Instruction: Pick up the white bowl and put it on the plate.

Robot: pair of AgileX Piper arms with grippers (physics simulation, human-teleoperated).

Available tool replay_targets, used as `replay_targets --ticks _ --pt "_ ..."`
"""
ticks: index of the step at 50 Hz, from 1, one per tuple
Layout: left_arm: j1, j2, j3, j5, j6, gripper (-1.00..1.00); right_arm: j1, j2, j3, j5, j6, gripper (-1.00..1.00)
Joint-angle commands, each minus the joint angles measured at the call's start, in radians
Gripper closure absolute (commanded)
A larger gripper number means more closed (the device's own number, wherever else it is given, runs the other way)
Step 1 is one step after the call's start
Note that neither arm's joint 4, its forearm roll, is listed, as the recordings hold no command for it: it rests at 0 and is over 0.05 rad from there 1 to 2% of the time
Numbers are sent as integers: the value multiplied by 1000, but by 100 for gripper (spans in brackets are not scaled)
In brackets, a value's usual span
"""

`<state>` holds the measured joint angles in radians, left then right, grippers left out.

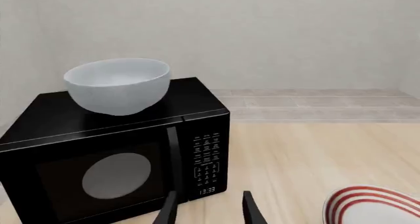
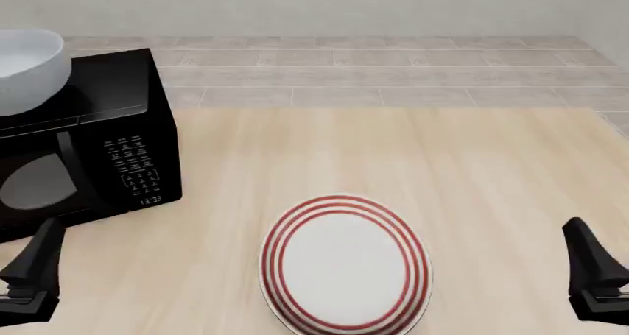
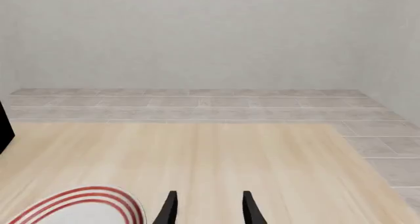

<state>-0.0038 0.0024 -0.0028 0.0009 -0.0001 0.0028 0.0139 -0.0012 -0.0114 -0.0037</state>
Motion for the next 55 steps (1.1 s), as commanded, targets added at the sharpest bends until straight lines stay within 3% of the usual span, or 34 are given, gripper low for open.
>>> replay_targets --ticks 1,20,26,32,37,40,41,46,53,54,55 --pt "4 4 -4 1 0 -100 -3 -3 -1 5 4 -100" --pt "4 0 2 -1 -2 -100 -2 -3 0 2 4 -100" --pt "3 30 -53 23 1 -100 -3 -2 0 2 3 -100" --pt "5 3 1 -1 2 -100 -3 -3 0 2 3 -100" --pt "12 45 -67 25 15 -100 -3 -2 0 2 4 -100" --pt "14 13 -39 19 9 -100 -2 -2 0 2 3 -100" --pt "14 29 -104 66 9 -100 -3 -2 0 2 4 -100" --pt "11 47 -180 122 52 -100 -2 -3 0 2 4 -100" --pt "19 46 -208 160 89 -100 -3 -3 0 2 4 -100" --pt "23 92 -283 193 87 -100 -2 -2 0 2 3 -100" --pt "29 110 -300 197 90 -100 -3 -2 0 2 4 -100"
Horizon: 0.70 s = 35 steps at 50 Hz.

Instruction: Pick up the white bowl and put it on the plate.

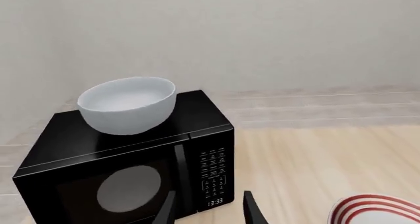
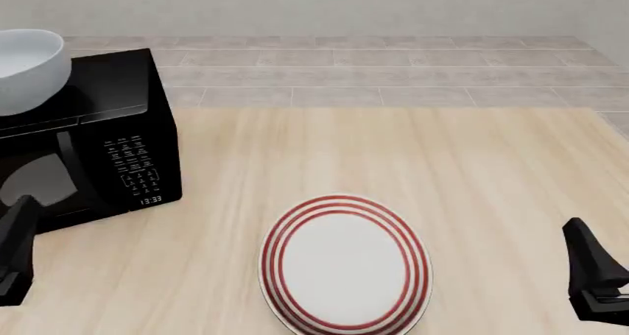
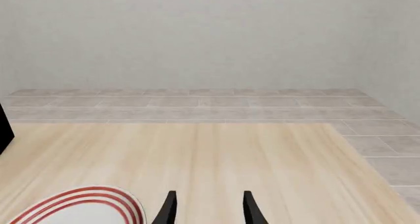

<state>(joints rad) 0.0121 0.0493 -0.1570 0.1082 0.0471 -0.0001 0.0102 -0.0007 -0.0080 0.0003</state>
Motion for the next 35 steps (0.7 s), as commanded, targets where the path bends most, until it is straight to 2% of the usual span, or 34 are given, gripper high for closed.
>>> replay_targets --ticks 1,7,8,9,10,11,12,18,29,31,35 --pt "20 65 -151 95 58 -100 1 1 0 -1 -1 -100" --pt "22 83 -217 167 108 -100 0 1 0 -1 0 -100" --pt "24 45 -164 154 123 -100 0 1 0 -1 -1 -100" --pt "17 84 -253 202 130 -100 0 1 0 -1 0 -100" --pt "8 87 -281 220 126 -100 0 1 0 -1 0 -100" --pt "7 89 -290 226 131 -100 1 1 0 -1 0 -100" --pt "9 82 -297 232 168 -100 0 1 0 -1 0 -100" --pt "4 109 -363 280 213 -100 0 1 0 -1 -1 -100" --pt "-14 150 -436 356 356 -100 0 1 0 -1 0 -100" --pt "-9 181 -474 367 346 -100 0 1 0 -1 0 -100" --pt "-19 209 -537 410 380 -100 0 1 0 -1 0 -100"
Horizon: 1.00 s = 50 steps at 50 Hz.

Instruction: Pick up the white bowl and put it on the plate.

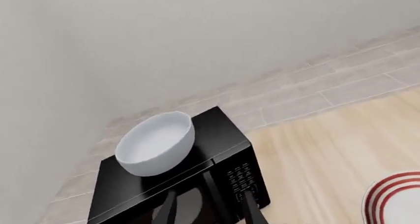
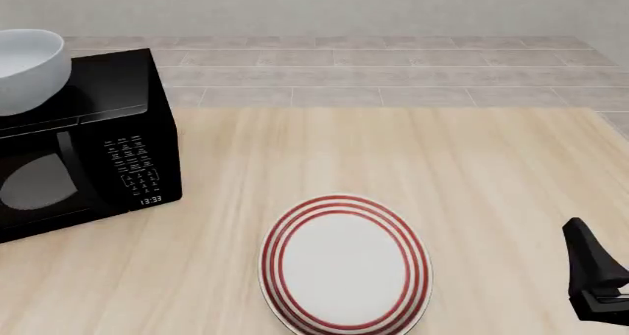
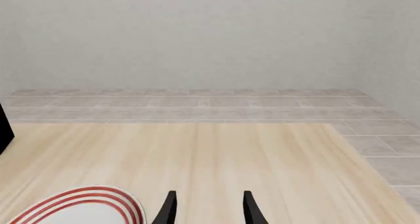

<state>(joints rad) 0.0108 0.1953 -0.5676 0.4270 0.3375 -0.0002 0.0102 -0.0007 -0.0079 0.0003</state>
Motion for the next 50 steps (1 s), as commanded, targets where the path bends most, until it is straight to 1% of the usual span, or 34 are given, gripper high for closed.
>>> replay_targets --ticks 1,2,3,4,6,7,8,9,10,11,13,14,15,16,18,19,20,21,22,24,25,26,27,28,29,30,32,36,37,40,41,45,47,50 --pt "-26 68 -133 102 114 -100 1 1 0 -1 0 -100" --pt "-36 34 -91 91 134 -100 0 1 0 -1 0 -100" --pt "-51 59 -141 116 140 -100 0 1 0 -1 -1 -100" --pt "-60 95 -168 153 133 -100 0 1 0 -1 -1 -100" --pt "-57 84 -184 143 175 -100 0 1 0 -1 0 -100" --pt "-51 57 -139 124 192 -100 1 1 0 -1 -1 -100" --pt "-56 60 -143 130 188 -100 0 1 0 -1 -1 -100" --pt "-58 93 -194 152 191 -100 0 1 0 -1 -1 -100" --pt "-53 97 -191 149 232 -100 0 1 0 -1 0 -100" --pt "-53 113 -215 158 248 -100 0 1 0 -1 -1 -100" --pt "-52 130 -227 157 243 -100 0 1 0 -1 0 -100" --pt "-50 117 -188 143 250 -100 0 1 0 -1 -1 -100" --pt "-39 147 -218 149 301 -100 0 1 0 -1 -1 -100" --pt "-27 170 -248 148 313 -100 0 1 0 -1 0 -100" --pt "-39 199 -289 183 302 -100 1 1 0 -1 -1 -100" --pt "-49 201 -293 195 325 -100 0 1 0 -1 -1 -100" --pt "-51 216 -321 218 314 -100 0 1 0 -1 0 -100" --pt "-63 242 -364 246 274 -100 1 1 0 -1 0 -100" --pt "-62 228 -345 236 277 -100 0 1 0 -1 0 -100" --pt "-52 249 -389 241 335 -100 0 1 0 -1 0 -100" --pt "-55 262 -409 254 321 -100 0 1 0 -1 0 -100" --pt "-70 285 -450 291 287 -100 0 1 0 -1 -1 -100" --pt "-73 289 -470 307 301 -100 0 1 0 -1 0 -100" --pt "-68 283 -456 299 338 -100 0 1 0 -1 0 -100" --pt "-64 287 -464 306 347 -100 0 1 0 -1 -1 -100" --pt "-67 295 -478 318 339 -100 1 1 0 -1 0 -100" --pt "-74 308 -514 363 359 -100 1 1 0 -1 0 -100" --pt "-79 311 -521 404 396 -100 0 1 0 -1 0 -100" --pt "-80 299 -500 404 405 -100 1 1 0 -1 0 -100" --pt "-82 326 -536 461 418 -100 0 1 0 -1 0 -100" --pt "-83 318 -517 465 421 -100 0 1 0 -1 0 -100" --pt "-59 369 -593 494 437 -100 0 1 0 -1 0 -100" --pt "-51 387 -615 506 438 -100 0 1 0 -1 0 -100" --pt "-34 412 -646 514 461 -100 0 1 0 -1 -1 -100"
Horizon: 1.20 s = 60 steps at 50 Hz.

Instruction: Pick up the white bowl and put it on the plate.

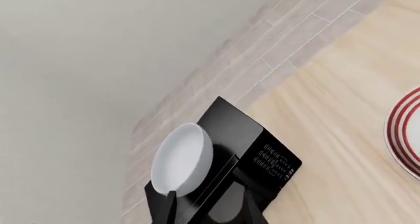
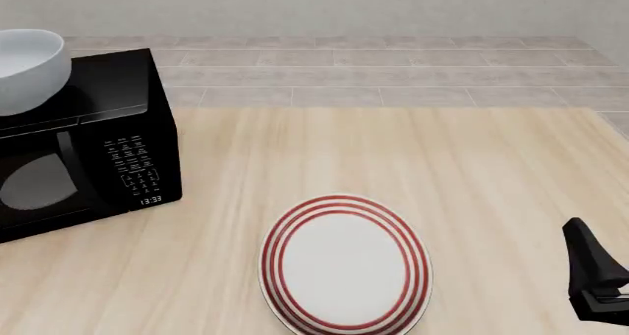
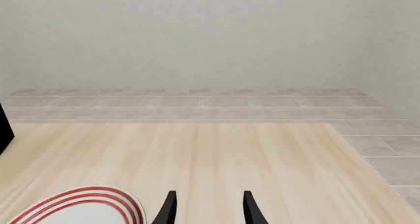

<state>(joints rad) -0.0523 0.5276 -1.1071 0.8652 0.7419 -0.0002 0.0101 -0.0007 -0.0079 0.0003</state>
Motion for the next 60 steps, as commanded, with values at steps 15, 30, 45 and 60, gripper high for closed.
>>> replay_targets --ticks 15,30,45,60 --pt "114 198 -236 97 147 -100 0 1 0 -1 0 -100" --pt "148 196 -113 -14 269 -100 0 1 0 -1 0 -100" --pt "153 266 -125 -49 261 -100 0 1 0 -1 -1 -100" --pt "173 291 -56 -123 279 -100 1 2 0 -1 -1 -100"
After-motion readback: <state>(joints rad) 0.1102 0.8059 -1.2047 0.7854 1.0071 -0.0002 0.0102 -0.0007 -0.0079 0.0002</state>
